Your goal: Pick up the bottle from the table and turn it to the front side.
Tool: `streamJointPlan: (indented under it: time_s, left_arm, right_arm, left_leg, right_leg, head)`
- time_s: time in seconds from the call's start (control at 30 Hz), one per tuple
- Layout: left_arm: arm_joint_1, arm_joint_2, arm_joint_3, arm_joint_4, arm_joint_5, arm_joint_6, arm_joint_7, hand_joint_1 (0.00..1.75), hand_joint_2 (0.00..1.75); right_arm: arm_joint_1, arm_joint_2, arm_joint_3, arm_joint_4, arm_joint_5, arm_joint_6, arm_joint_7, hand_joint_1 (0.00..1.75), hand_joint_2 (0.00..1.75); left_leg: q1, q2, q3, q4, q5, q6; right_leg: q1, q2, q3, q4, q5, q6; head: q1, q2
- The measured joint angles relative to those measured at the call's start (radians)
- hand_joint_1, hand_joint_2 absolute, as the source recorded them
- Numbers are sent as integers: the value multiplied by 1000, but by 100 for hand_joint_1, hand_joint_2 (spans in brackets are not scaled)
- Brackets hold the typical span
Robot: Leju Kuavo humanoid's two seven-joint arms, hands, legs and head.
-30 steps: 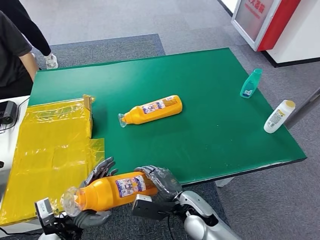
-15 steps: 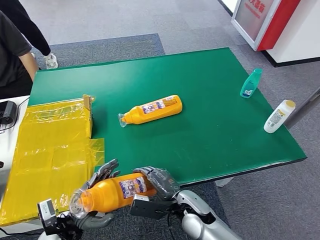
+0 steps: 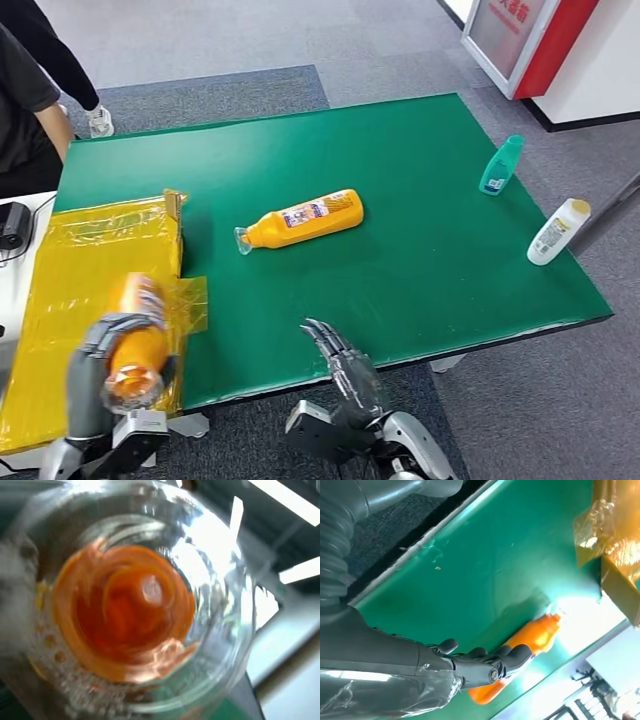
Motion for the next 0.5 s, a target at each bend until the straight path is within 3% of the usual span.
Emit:
streamJointPlan:
  time_s: [0.3, 0.5]
  left_arm:
    - [26, -4, 32, -78, -68, 10, 26, 175, 175]
    - [25, 5, 32, -94, -250, 54, 142, 175, 175]
  right_arm:
    - [63, -10, -39, -115, 2, -5, -4, 0, 175]
    - [80, -11, -51, -142, 0, -9, -6, 0, 175]
  left_leg:
    - [0, 0, 0, 0, 0, 0]
    - [0, 0, 0, 0, 0, 0]
  right_leg:
    - [0, 0, 0, 0, 0, 0]
    - [0, 0, 0, 0, 1, 0]
  head:
    - [0, 0]
    - [0, 0]
